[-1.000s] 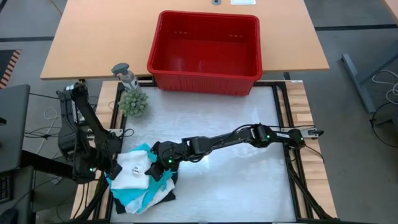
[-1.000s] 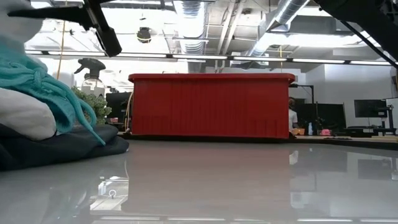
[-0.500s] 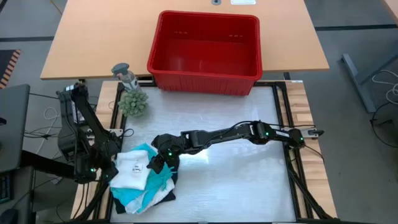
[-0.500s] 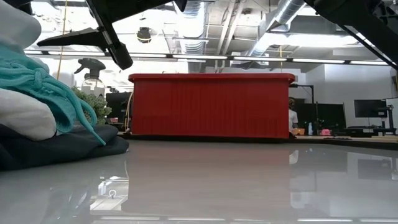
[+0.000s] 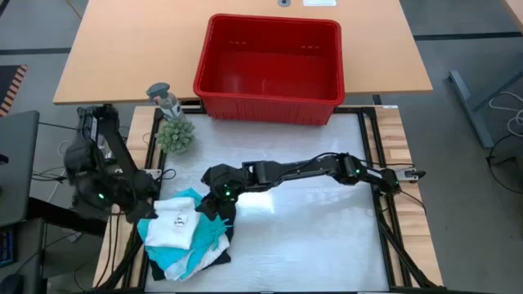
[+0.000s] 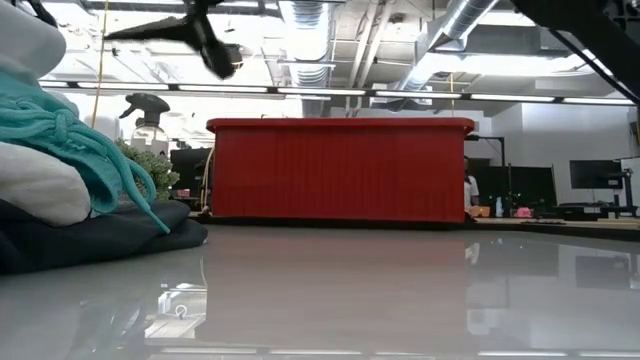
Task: Fold Laundry from Bin
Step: Stack the white shorts on top of the blue shorts
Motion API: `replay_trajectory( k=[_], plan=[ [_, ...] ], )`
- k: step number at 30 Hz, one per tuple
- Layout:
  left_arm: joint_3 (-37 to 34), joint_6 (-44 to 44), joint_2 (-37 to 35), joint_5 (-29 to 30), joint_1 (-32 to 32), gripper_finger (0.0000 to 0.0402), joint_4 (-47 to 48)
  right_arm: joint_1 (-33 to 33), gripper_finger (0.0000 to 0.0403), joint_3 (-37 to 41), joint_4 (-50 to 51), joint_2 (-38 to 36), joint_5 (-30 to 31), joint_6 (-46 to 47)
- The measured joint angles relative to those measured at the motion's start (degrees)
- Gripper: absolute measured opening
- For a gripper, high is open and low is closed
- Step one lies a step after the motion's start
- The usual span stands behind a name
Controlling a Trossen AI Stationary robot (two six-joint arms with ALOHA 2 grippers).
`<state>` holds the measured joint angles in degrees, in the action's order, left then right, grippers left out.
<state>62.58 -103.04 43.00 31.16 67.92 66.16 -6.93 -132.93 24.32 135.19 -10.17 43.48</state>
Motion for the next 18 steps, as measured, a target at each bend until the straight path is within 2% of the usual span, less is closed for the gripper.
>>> replay_trajectory(
  k=[3,5,7,13,18],
  plan=[
    [0.24,13.61,0.35,12.6,-0.04,0.0157,-9.92,-0.55,0.0236,-0.02,-0.05,-2.42,1.57,-3.01],
    [-0.47,21.7,1.9,15.46,-0.02,0.0146,-14.1,-0.94,0.0229,-0.19,-2.48,-3.17,2.19,-6.21],
    [-1.66,24.93,4.12,17.47,0.01,0.0134,-14.57,-1.42,0.0219,-0.18,-4.92,-3.22,2.11,-8.98],
    [-6.23,22.06,7.37,22.78,3.1,0.01,-15.56,-2.91,0.0185,0.16,-11.22,-0.08,-3.51,-13.0],
    [-11.68,11.61,8.88,26.75,8.52,0.0056,-16.84,-2.59,0.0141,-0.08,-21.32,3.85,-8.19,-13.55]
  ],
)
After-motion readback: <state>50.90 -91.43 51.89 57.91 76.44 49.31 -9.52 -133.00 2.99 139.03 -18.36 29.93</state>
